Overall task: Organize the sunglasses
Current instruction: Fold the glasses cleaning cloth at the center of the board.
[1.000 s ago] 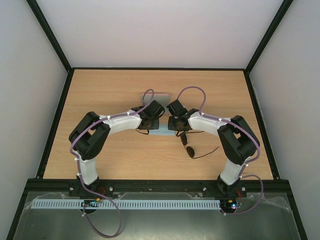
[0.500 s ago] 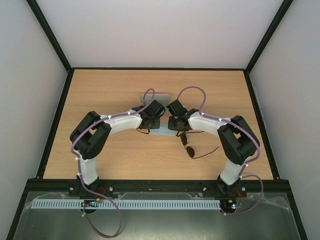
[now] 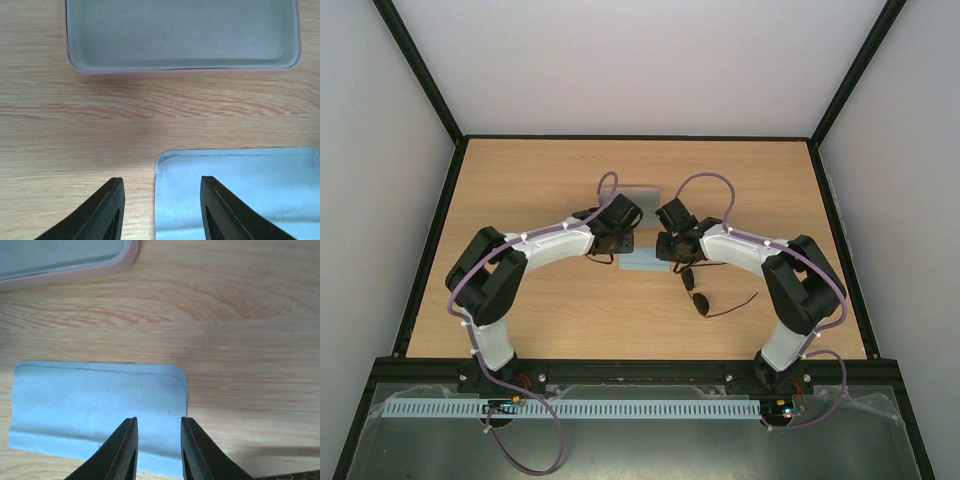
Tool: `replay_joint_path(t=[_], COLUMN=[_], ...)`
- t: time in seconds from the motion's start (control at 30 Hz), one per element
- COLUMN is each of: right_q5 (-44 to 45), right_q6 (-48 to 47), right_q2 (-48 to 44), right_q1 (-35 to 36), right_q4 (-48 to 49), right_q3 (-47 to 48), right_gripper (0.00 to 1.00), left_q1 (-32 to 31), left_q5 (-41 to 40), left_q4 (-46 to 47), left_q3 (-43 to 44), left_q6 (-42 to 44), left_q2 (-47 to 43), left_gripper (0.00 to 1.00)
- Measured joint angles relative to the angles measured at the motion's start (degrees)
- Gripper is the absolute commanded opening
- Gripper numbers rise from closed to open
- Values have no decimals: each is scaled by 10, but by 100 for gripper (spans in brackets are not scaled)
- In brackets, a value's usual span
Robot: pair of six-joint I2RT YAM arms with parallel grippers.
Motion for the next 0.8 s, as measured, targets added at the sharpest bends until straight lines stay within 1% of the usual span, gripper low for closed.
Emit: replay_joint_path(t=[0.3,0.73,0.8], right_q5=[-30,-21,-15], right_q6=[18,27,27], right_q2=[-2,19,25], right_q1=[0,0,0], right_q4=[8,14,12], right_q3=[-45,-31,-23], right_gripper=[23,23,20], left_q1=[7,19,22], left_q5=[25,38,39], left_q4=[-2,1,2], left_q3=[-53,-78,-80], left_q6=[0,4,5], left_q2=[-36,-70,-73], left_gripper=[45,44,44])
